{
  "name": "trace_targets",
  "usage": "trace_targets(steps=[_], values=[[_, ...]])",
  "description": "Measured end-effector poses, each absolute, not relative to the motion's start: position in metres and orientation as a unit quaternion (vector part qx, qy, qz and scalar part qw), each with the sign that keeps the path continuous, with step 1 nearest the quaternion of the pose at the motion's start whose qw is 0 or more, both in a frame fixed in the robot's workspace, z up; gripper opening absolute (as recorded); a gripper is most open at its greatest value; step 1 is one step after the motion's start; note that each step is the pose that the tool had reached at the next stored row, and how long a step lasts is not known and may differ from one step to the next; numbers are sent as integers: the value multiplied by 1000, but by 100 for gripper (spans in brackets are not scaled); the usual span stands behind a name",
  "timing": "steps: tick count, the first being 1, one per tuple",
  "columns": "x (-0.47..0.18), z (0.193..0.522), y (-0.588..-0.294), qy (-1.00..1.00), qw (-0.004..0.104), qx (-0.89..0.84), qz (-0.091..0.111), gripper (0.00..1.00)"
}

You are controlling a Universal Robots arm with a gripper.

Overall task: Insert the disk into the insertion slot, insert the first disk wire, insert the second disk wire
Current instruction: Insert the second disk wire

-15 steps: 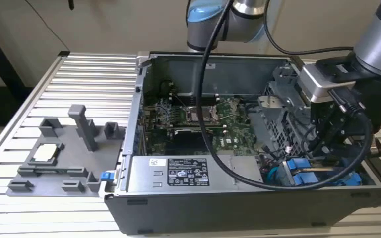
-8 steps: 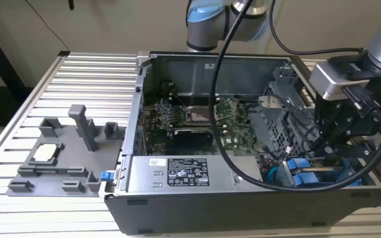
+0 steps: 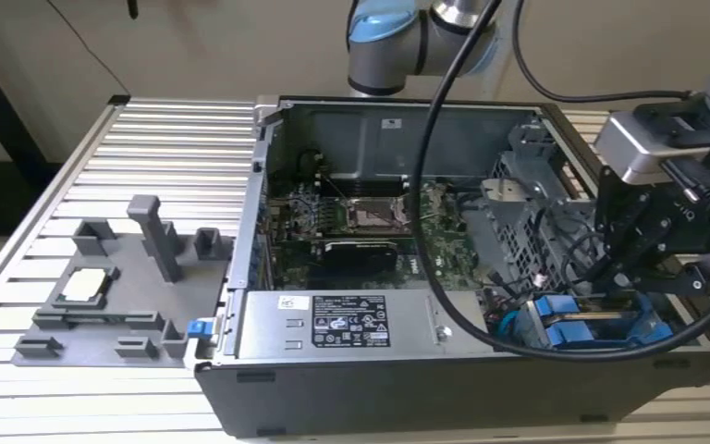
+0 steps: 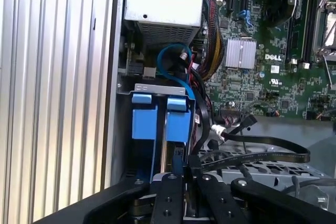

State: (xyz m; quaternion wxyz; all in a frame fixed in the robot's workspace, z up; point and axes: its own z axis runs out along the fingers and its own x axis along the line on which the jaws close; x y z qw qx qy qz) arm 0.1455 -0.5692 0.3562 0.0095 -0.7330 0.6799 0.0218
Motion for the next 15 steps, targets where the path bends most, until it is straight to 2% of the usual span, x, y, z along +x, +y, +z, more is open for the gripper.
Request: trace_targets(steps=[15], values=[[151, 351, -569, 715, 10, -698, 23, 16]])
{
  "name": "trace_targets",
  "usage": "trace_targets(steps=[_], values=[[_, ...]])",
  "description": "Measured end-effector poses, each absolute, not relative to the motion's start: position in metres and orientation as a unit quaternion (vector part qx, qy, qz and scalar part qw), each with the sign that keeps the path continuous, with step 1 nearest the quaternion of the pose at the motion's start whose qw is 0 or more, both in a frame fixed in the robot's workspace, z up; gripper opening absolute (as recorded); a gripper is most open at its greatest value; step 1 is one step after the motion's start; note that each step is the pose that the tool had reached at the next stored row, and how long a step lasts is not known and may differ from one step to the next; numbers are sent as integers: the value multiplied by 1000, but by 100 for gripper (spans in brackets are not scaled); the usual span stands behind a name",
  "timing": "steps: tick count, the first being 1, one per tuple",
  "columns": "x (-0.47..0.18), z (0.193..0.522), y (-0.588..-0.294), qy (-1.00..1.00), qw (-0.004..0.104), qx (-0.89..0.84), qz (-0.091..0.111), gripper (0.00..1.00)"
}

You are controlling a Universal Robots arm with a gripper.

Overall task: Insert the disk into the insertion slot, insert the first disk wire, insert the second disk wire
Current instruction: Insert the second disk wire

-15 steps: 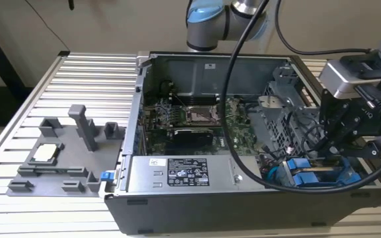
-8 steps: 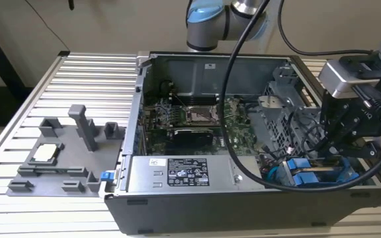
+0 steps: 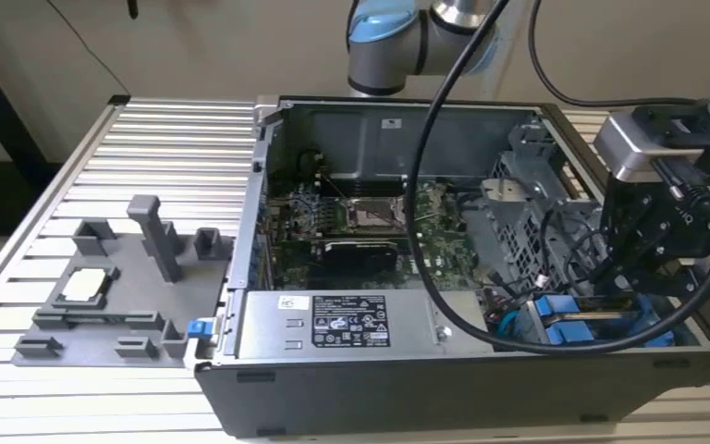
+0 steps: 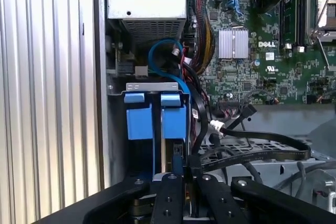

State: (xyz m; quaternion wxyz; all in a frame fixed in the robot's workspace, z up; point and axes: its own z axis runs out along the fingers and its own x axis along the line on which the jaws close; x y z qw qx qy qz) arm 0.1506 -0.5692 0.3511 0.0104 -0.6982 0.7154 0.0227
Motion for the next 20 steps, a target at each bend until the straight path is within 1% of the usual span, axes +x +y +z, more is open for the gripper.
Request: trace_targets(steps=[20], values=[[153, 338, -569, 729, 8, -684, 25, 16]])
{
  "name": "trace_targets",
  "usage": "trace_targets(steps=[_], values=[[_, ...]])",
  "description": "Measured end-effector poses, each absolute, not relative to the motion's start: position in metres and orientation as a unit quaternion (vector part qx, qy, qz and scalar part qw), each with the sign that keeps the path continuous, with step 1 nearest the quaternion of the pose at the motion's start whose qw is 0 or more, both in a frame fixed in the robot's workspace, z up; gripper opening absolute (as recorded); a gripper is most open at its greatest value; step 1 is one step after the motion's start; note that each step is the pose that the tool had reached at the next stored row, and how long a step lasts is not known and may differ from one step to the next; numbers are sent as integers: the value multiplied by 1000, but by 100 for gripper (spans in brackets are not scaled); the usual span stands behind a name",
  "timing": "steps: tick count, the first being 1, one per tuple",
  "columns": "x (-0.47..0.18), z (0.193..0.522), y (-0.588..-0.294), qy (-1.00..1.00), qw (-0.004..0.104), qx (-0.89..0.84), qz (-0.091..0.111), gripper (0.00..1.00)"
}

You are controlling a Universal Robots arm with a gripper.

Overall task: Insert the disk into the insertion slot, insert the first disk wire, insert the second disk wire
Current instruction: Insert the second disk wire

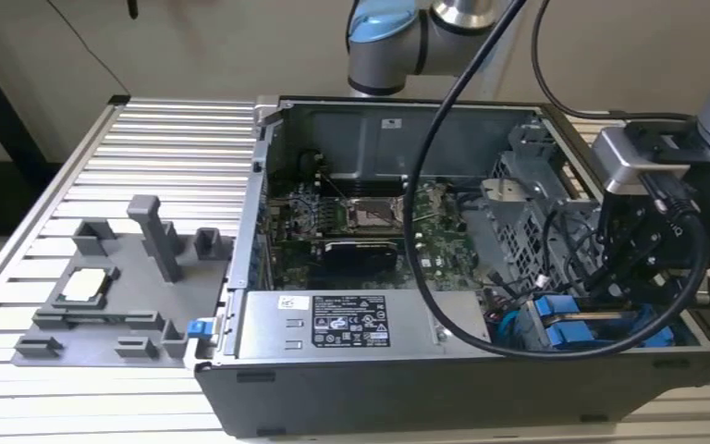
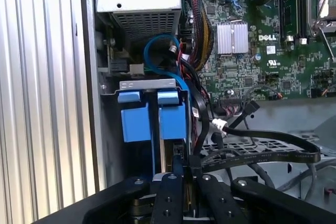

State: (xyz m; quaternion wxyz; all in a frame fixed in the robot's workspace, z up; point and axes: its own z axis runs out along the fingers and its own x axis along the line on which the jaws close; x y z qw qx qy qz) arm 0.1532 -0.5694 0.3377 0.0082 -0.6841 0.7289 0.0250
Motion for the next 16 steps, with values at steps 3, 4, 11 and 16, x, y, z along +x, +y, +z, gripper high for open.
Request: trace_targets(steps=[3, 4, 11, 16], values=[[154, 335, -571, 730, 8, -683, 25, 16], [155, 335, -571, 730, 7, -683, 27, 18], [159, 343, -572, 730, -5, -682, 38, 24], [159, 360, -572, 730, -8, -682, 40, 24]])
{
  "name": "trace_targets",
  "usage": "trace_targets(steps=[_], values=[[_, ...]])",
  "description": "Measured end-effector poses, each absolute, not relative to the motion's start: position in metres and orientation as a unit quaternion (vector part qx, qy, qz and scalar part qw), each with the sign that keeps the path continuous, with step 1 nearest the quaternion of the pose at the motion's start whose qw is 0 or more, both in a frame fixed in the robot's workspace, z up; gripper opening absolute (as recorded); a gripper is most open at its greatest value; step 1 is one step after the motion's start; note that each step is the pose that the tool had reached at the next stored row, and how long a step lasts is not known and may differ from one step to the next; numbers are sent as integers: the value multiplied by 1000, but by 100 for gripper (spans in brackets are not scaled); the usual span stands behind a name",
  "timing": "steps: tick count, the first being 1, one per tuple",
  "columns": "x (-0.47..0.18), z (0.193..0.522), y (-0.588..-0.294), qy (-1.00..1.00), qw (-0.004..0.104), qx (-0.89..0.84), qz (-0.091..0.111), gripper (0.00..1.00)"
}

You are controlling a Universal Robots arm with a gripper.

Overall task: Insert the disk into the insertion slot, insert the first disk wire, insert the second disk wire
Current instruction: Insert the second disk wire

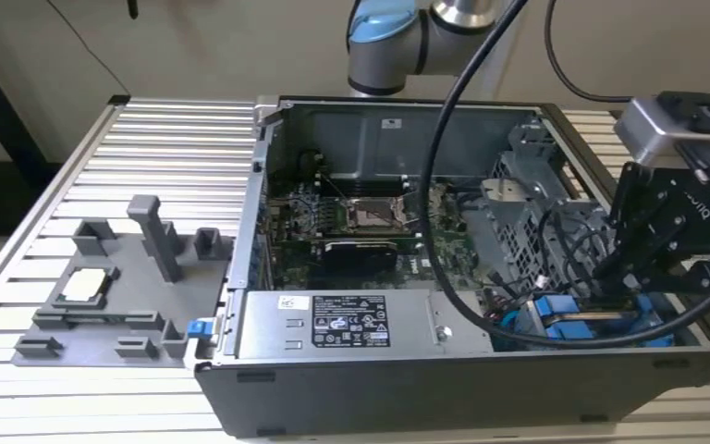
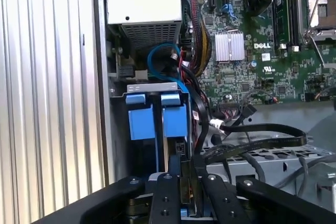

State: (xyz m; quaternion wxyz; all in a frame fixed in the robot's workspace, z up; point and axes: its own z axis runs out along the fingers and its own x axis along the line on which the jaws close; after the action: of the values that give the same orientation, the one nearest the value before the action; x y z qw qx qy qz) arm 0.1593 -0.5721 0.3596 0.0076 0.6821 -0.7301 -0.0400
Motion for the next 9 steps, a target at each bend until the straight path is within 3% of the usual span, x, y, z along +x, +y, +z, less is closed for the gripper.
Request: trace_targets(steps=[9], values=[[159, 379, -572, -730, 8, 682, -41, 24]])
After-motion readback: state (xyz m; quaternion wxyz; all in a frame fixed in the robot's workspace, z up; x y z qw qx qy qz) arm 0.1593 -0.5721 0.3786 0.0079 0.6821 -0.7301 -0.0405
